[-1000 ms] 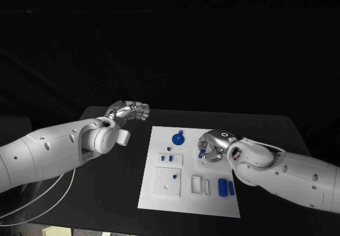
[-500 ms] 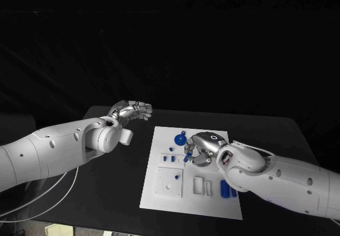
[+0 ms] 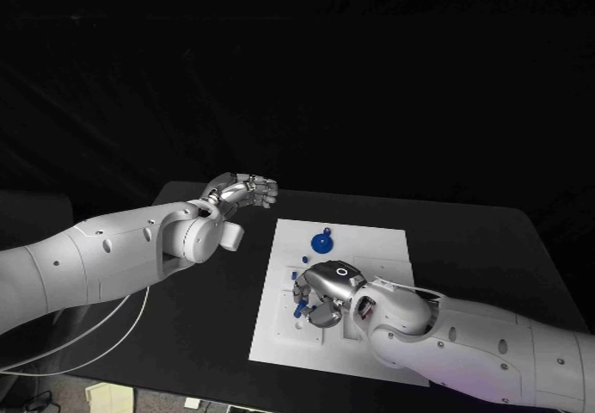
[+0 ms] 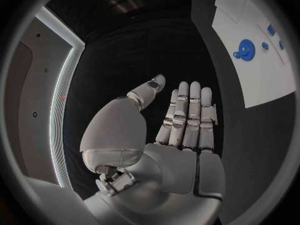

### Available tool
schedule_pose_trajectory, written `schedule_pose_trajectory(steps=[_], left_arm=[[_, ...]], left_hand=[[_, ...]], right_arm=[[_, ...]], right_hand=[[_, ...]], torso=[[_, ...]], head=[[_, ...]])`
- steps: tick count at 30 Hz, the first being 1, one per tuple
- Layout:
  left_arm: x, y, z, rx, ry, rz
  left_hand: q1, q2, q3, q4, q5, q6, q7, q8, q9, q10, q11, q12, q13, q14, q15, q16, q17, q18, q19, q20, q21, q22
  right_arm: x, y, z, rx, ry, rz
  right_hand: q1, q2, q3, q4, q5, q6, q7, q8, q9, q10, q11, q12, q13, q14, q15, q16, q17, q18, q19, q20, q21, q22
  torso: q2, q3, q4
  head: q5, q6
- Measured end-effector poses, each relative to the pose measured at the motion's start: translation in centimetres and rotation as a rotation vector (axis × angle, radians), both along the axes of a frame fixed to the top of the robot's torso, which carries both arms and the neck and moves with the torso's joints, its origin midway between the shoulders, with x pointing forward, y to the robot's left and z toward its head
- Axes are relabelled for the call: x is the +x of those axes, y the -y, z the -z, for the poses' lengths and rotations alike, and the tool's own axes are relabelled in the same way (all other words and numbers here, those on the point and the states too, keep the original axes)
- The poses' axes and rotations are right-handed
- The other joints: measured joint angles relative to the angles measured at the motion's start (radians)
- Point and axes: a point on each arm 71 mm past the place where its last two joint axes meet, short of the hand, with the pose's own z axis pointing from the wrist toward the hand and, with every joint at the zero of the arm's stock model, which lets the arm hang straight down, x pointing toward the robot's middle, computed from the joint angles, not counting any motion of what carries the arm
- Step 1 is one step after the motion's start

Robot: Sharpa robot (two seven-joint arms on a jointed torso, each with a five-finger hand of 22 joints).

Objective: Assemble the parts on the task board

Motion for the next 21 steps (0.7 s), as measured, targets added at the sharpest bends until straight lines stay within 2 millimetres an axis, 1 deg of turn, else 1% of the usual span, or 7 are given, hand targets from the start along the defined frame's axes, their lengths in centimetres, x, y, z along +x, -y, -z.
schedule_pose_trajectory(steps=[6, 17, 21], left_arm=[[0.0, 0.2, 0.0, -0.001, 0.000, 0.003], [0.0, 0.2, 0.0, -0.002, 0.000, 0.005], [0.0, 0.2, 0.0, -0.002, 0.000, 0.005]], left_hand=[[0.000, 0.000, 0.000, 0.000, 0.000, 0.000, 0.000, 0.000, 0.000, 0.000, 0.000, 0.000, 0.000, 0.000, 0.000, 0.000, 0.000, 0.000, 0.000, 0.000, 0.000, 0.000], [0.000, 0.000, 0.000, 0.000, 0.000, 0.000, 0.000, 0.000, -0.001, 0.000, 0.000, 0.000, 0.000, 0.000, 0.000, 0.000, 0.001, -0.002, 0.000, 0.000, 0.000, 0.001], [0.000, 0.000, 0.000, 0.000, 0.000, 0.000, 0.000, 0.000, -0.001, 0.000, 0.000, 0.000, 0.000, 0.000, 0.000, 0.000, 0.001, -0.005, 0.000, 0.000, 0.000, 0.001]], right_arm=[[-0.5, -0.5, 1.3, -0.023, -0.003, -0.015], [-0.7, -0.7, 2.4, -0.059, 0.006, -0.032], [-0.6, -0.8, 2.6, -0.067, 0.011, -0.034]], right_hand=[[-0.003, -0.003, 0.000, 0.000, -0.003, 0.000, 0.000, -0.002, 0.000, 0.001, 0.000, 0.002, 0.002, 0.000, 0.000, 0.000, 0.000, 0.000, 0.000, 0.000, 0.000, 0.000], [-0.012, -0.004, 0.003, -0.003, -0.003, 0.000, 0.000, 0.001, 0.001, 0.002, -0.002, 0.003, 0.006, 0.000, 0.000, 0.000, 0.000, 0.000, -0.002, -0.002, 0.000, 0.000], [-0.012, -0.004, 0.003, -0.003, -0.003, 0.000, 0.000, 0.001, 0.001, 0.002, -0.002, 0.004, 0.006, 0.000, 0.000, 0.000, 0.000, 0.000, -0.002, -0.002, 0.000, 0.000]], torso=[[0.000, -0.0007, 0.0013], [0.000, -0.0005, 0.0003], [0.000, -0.0001, -0.0007]], head=[[0.004, -0.001], [0.011, -0.007], [0.013, -0.009]])
